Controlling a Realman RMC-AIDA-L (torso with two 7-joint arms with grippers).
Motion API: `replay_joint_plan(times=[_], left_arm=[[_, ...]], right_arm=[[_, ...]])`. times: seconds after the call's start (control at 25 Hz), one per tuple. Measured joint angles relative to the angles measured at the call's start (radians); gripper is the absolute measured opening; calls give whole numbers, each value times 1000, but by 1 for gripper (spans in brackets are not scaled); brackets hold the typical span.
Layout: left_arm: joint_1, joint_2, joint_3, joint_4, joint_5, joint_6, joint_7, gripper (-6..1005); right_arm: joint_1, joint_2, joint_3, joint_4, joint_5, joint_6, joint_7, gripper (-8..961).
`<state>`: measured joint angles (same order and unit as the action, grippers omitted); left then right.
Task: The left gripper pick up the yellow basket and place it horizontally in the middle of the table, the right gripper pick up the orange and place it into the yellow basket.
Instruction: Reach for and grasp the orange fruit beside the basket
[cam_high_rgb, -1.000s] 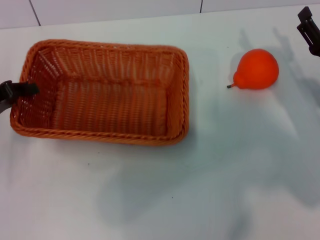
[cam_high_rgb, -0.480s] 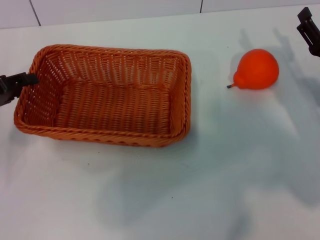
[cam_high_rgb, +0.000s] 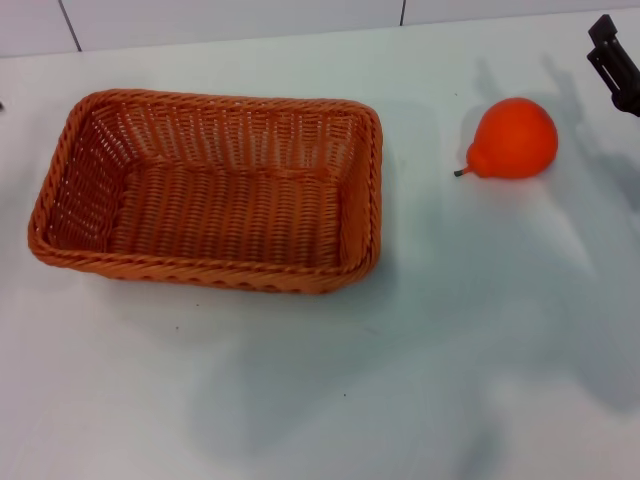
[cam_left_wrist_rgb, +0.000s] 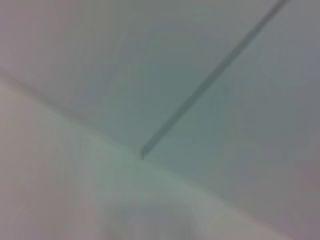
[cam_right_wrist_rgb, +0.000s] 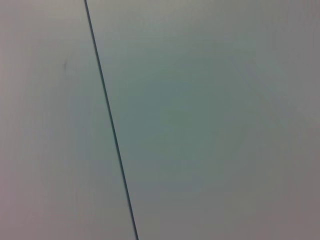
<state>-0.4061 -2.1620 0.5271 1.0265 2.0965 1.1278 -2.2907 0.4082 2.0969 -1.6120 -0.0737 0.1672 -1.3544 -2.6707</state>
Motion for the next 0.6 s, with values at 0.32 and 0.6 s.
replay_joint_plan(times=[0.32, 0.6], left_arm=[[19, -1, -52, -73, -418, 10, 318, 595], [16, 1, -51, -156, -556, 57, 474, 597]], right_arm=[[17, 3, -54, 0, -35, 38, 3, 894], [25, 3, -57, -1, -156, 123, 106, 892]])
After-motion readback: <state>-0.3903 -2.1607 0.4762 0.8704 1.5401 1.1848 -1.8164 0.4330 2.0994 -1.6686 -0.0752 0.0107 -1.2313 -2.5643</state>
